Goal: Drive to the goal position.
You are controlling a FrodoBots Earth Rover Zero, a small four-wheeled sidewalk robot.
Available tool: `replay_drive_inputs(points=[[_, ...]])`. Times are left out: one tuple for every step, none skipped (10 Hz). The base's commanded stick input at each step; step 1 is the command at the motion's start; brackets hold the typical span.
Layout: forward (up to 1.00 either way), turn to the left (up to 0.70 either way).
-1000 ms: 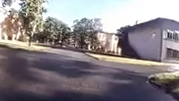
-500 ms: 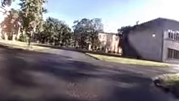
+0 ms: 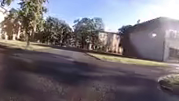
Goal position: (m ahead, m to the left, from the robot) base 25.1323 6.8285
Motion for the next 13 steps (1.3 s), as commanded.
replay_drive_inputs(points=[[0.50, 0.00], [0.50, 0.00], [0.50, 0.00], [0.50, 0.00], [0.50, 0.00], [0.50, 0.00], [0.50, 0.00], [0.50, 0.00], [0.50, 0.00], [0.50, 0.00], [0.50, 0.00], [0.50, 0.00], [0.50, 0.00]])
